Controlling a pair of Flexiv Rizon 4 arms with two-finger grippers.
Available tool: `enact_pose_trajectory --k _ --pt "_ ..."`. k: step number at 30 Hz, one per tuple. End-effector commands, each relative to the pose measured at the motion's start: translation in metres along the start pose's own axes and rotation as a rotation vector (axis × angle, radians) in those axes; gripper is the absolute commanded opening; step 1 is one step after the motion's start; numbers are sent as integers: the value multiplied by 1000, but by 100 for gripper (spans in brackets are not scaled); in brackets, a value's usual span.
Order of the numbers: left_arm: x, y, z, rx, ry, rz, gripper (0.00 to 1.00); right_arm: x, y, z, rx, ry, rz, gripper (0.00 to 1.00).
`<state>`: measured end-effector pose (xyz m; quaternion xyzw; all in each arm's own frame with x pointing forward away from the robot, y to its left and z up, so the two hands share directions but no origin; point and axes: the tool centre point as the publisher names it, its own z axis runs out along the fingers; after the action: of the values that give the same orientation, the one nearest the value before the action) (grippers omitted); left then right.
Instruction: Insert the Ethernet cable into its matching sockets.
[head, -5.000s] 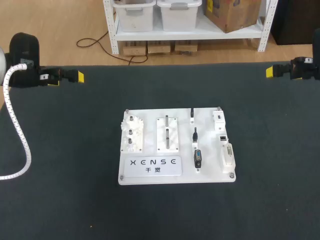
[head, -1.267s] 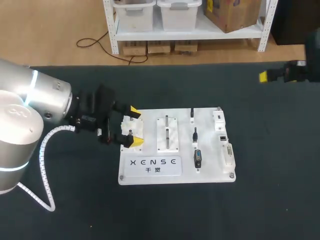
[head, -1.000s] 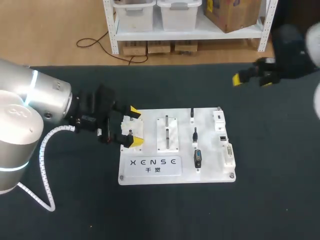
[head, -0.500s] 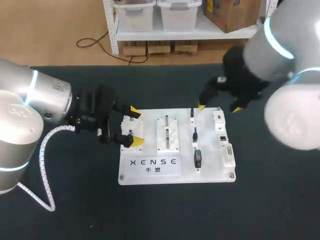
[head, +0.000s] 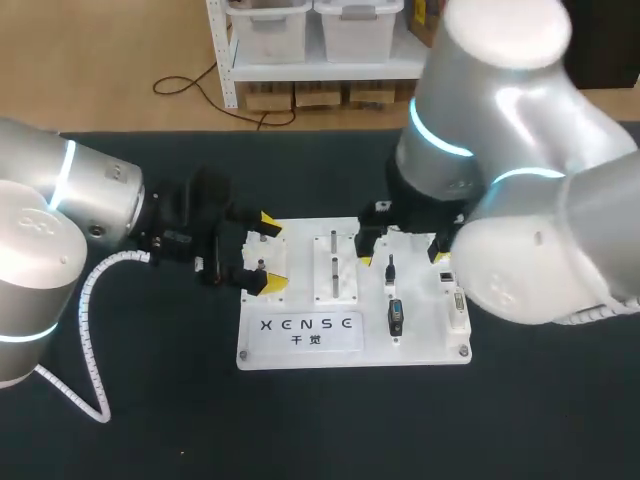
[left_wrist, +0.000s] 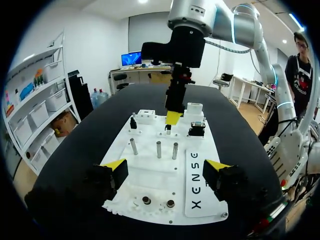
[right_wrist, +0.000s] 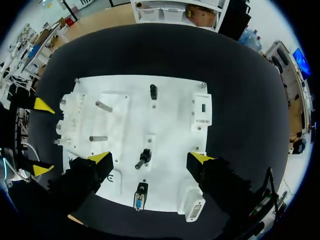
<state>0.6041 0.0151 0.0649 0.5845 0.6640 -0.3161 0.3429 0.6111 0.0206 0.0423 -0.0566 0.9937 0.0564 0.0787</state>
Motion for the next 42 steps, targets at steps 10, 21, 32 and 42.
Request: enact_pose_trajectory --k 10,21,32,42 --pt "1 1 0 1 0 0 100 -2 5 20 59 44 -7 100" --pt "1 1 0 1 0 0 100 1 9 19 74 55 -23 9" --pt "1 1 0 1 0 0 100 2 6 20 79 63 -29 0" --pt "1 1 0 1 0 0 100 -6 -2 -2 73 39 -21 0"
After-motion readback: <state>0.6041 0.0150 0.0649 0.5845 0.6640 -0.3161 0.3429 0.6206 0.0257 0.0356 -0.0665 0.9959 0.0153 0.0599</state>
